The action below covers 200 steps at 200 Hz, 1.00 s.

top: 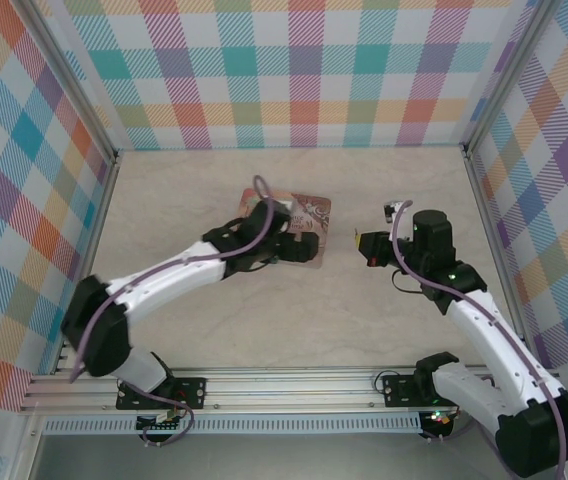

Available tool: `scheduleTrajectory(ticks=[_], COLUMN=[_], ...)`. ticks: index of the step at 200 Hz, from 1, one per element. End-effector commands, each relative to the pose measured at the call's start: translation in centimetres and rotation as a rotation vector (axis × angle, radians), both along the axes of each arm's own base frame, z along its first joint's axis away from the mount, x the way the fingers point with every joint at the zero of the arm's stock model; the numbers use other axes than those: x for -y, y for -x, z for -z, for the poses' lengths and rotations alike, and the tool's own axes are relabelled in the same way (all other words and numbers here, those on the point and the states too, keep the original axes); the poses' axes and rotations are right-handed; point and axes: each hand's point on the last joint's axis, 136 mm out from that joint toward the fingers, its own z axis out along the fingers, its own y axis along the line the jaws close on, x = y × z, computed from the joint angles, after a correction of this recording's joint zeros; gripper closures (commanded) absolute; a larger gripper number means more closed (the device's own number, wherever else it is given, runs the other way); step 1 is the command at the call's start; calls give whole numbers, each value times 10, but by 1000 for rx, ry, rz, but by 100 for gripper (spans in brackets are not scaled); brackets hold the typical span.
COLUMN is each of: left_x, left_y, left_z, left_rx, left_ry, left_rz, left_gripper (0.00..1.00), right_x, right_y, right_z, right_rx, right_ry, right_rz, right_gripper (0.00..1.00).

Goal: Unlock the padlock with the key

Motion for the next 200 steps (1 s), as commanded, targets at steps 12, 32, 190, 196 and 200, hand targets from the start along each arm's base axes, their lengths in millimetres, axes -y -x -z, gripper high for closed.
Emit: scheduleTrajectory(ticks=[12,32,190,196,200], left_x=[-42,-57,-71,-70,-69], left_y=[1,4,-93,-92,-91], left_z=[9,28,60,60,61], left_rx=[28,32,87,97,101], left_ry=[154,216,411,410,411], left_rz=[-97,-104,-115,-99,-89], left_gripper=[0,0,0,0,0], right_x=[-17,-25,-41,-41,-41], right_y=[-9,-17,-31,-31,-30], right_z=[1,8,37,37,37], right_rx=[-23,-26,-72,-71,-69], right_ry=[-88,-119,-73,-72,-72], right_rz=[-56,-70,-72,-72,-72], right_gripper=[100,100,100,100,100])
